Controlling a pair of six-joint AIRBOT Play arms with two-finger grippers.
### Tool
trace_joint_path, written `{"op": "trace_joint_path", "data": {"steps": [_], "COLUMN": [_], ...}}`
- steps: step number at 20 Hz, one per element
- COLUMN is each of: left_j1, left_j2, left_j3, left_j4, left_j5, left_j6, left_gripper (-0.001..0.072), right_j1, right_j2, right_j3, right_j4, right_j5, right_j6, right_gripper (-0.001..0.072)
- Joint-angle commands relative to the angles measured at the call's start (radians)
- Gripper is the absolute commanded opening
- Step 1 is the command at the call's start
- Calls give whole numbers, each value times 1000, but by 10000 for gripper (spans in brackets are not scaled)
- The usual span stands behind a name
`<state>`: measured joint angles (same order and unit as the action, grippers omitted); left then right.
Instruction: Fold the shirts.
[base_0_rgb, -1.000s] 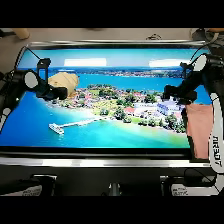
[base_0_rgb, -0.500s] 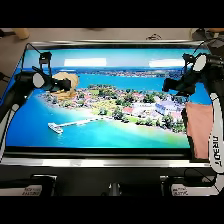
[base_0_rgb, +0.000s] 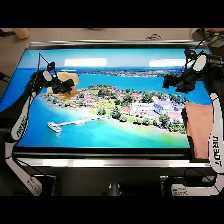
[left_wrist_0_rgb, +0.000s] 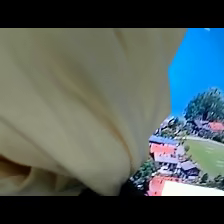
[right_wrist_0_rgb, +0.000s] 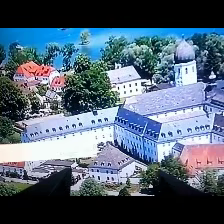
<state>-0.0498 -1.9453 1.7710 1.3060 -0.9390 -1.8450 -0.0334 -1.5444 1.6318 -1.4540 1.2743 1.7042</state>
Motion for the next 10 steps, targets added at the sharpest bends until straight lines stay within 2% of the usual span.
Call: {"op": "trace_joint_path", "data": {"steps": [1,3,4,5,7,9,10], "left_j1": [-2,-39,-72,-111,-214,-342,-415], "left_j2": [28,161,259,361,570,724,779], "left_j3": [85,171,203,219,220,217,200], "left_j4": [-131,-154,-154,-154,-144,-67,10], "left_j5": [55,58,62,76,120,125,124], "left_j6": [104,309,385,419,433,428,382], "left_gripper": [37,36,36,37,37,36,36], "right_j1": [0,0,0,0,0,0,0], "right_j2": [21,75,111,154,259,380,435], "right_j3": [1,2,2,2,2,2,2], "right_j4": [3,2,2,-2,-6,-7,-7], "right_j5": [-19,-78,-100,-117,-139,-130,-115], "right_j6": [-34,-83,-96,-99,-103,-104,-104], "right_gripper": [479,480,480,480,482,482,482]}}
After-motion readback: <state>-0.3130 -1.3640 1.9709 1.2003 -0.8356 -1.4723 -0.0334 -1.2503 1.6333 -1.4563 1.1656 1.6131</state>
